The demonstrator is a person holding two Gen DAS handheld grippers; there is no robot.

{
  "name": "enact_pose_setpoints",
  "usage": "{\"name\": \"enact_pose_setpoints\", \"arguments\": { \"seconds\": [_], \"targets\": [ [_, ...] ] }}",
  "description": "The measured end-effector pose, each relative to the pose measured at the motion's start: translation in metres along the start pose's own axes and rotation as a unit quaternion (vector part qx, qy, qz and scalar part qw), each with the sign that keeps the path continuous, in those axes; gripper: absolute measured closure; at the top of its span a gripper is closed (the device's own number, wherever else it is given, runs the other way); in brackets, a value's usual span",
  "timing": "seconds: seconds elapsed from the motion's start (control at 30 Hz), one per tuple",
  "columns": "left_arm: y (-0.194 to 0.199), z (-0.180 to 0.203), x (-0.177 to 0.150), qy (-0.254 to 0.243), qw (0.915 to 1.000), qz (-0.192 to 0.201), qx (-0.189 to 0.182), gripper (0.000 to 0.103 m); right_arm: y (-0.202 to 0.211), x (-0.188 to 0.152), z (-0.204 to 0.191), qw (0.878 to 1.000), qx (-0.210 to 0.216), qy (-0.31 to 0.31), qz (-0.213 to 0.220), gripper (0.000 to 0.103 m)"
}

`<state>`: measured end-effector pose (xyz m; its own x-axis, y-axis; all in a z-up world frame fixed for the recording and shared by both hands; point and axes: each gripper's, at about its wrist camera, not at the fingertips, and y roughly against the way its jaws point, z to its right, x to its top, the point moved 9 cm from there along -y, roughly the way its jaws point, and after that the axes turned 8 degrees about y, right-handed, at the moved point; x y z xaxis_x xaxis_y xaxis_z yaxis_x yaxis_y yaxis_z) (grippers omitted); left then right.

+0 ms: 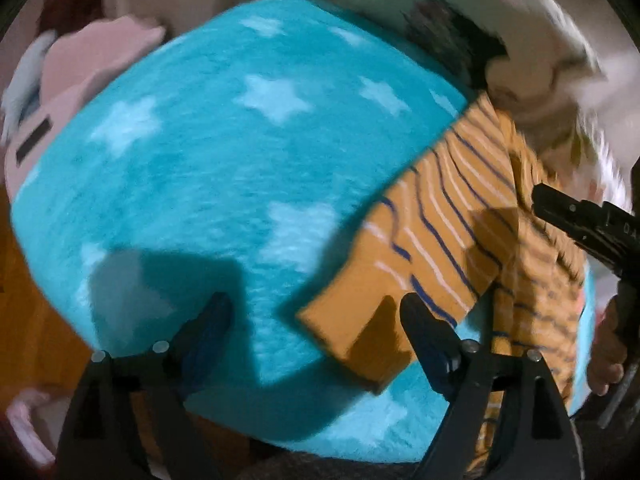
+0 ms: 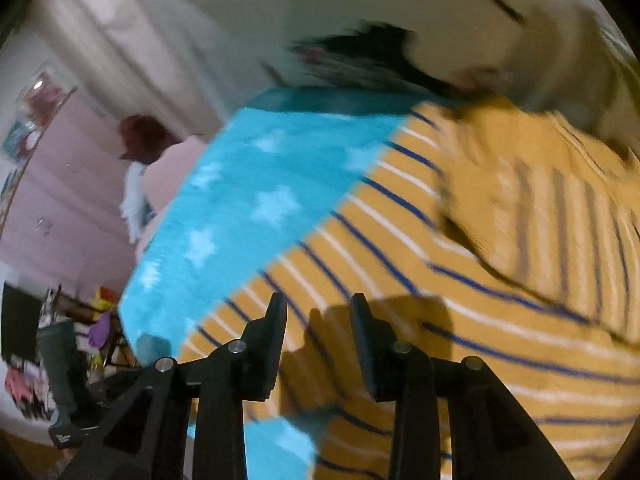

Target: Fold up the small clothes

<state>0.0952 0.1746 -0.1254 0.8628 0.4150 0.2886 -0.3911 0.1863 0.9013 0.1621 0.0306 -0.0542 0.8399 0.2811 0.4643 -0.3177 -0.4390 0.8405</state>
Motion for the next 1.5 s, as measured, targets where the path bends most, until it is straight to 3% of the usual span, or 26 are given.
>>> {"name": "enact_pose_setpoints", "arguments": {
  "seconds": [0.03, 0.07, 0.1, 0.17, 0.23, 0.33, 0.47, 0.63, 0.8, 0.93, 1.03, 1.2, 1.27, 1.37, 1.47, 1.5],
  "targets": [
    [-0.001, 0.005, 0.001, -0.012, 0.9999, 0.002, 0.008, 0.025, 0.004, -0.007, 0.012, 1.0, -0.008, -0.016, 0.003, 0.067],
    [-0.003, 0.011, 0.002, -0.021, 0.9997, -0.003, 0.008, 0.056, 0.008, -0.014, 0.022, 0.999, -0.015, -0.032, 0.004, 0.067],
    [-0.005, 0.015, 0.006, -0.027, 0.9995, -0.008, 0.012, 0.095, 0.012, -0.018, 0.029, 0.999, -0.021, -0.045, 0.006, 0.067],
    [-0.008, 0.017, 0.015, -0.013, 0.9993, -0.033, -0.009, 0.099, 0.023, -0.028, 0.054, 0.996, -0.035, -0.078, 0.012, 0.067],
    [-0.003, 0.004, 0.041, 0.003, 0.9999, -0.017, 0.0, 0.099, 0.038, -0.032, 0.072, 0.993, -0.048, -0.101, 0.027, 0.067],
    [0.016, -0.028, 0.097, 0.035, 0.9979, 0.032, 0.043, 0.099, 0.06, -0.031, 0.092, 0.988, -0.068, -0.129, 0.051, 0.068],
    [0.05, -0.055, 0.163, 0.066, 0.9885, 0.1, 0.092, 0.099, 0.084, -0.037, 0.118, 0.98, -0.084, -0.161, 0.077, 0.068],
    [0.071, -0.011, 0.182, 0.05, 0.9911, 0.112, 0.052, 0.099, 0.097, -0.052, 0.143, 0.974, -0.092, -0.188, 0.087, 0.068],
    [0.064, 0.091, 0.149, -0.025, 0.9965, 0.076, -0.023, 0.099, 0.128, -0.063, 0.183, 0.965, -0.103, -0.213, 0.115, 0.068],
    [0.042, 0.208, 0.105, -0.09, 0.9911, 0.023, -0.095, 0.099, 0.162, -0.08, 0.217, 0.956, -0.127, -0.228, 0.135, 0.068],
    [0.023, 0.305, 0.069, -0.145, 0.9795, -0.007, -0.14, 0.099, 0.188, -0.103, 0.246, 0.946, -0.139, -0.253, 0.145, 0.068],
    [-0.022, 0.469, 0.004, -0.229, 0.9511, -0.049, -0.202, 0.099, 0.225, -0.154, 0.297, 0.928, -0.171, -0.296, 0.146, 0.068],
    [-0.051, 0.51, -0.022, -0.244, 0.9428, -0.079, -0.213, 0.099, 0.242, -0.178, 0.321, 0.919, -0.186, -0.317, 0.143, 0.068],
    [-0.089, 0.53, -0.056, -0.231, 0.9425, -0.141, -0.196, 0.094, 0.259, -0.199, 0.341, 0.914, -0.193, -0.328, 0.142, 0.068],
    [-0.085, 0.516, -0.074, -0.222, 0.9383, -0.158, -0.213, 0.068, 0.269, -0.197, 0.349, 0.916, -0.19, -0.318, 0.153, 0.068],
    [-0.08, 0.506, -0.075, -0.223, 0.9403, -0.152, -0.207, 0.061, 0.268, -0.194, 0.349, 0.919, -0.186, -0.313, 0.153, 0.068]
  ]
}}
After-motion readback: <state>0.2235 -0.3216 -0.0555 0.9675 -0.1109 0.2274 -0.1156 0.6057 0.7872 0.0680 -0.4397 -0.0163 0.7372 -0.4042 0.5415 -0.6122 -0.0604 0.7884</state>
